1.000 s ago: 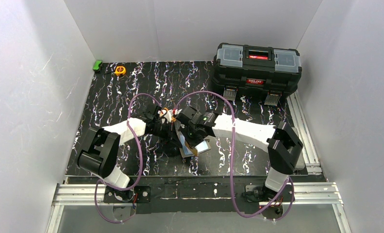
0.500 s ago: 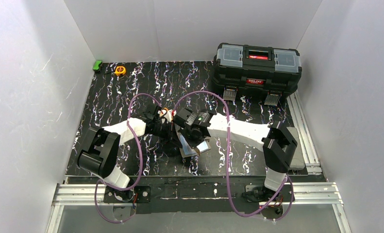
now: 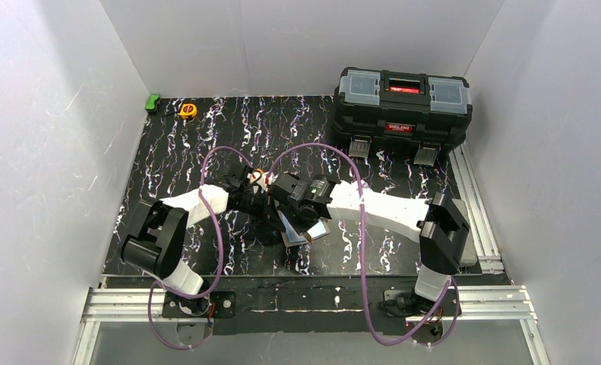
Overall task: Put the credit cards into the card holder
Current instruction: Insert the credit card into the card holder.
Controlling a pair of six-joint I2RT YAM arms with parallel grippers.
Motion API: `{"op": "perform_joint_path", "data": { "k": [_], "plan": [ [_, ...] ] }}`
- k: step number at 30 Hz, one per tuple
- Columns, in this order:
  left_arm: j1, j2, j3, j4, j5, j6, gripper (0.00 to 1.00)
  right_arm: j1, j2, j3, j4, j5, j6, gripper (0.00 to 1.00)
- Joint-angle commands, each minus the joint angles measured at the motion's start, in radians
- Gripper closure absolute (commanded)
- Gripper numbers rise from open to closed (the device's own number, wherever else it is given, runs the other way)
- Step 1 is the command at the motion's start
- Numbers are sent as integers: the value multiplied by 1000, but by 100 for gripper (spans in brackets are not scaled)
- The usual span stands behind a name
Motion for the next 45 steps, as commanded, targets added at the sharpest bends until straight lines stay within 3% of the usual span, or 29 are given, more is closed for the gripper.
{"op": "perform_joint_path", "data": {
  "k": [1, 18, 28, 45],
  "plan": [
    [-3, -42, -5, -1, 9, -1, 100, 23, -52, 18, 26, -13, -31, 99],
    [-3, -47, -9, -5, 9, 3, 100, 35, 32, 70, 16, -95, -62, 99],
    [-2, -52, -7, -16, 12, 12, 100, 48, 100, 145, -95, -8, -17, 99],
    [-2, -53, -2, -24, 11, 13, 100, 48, 10, 76, -59, 18, 14, 99]
  ]
}}
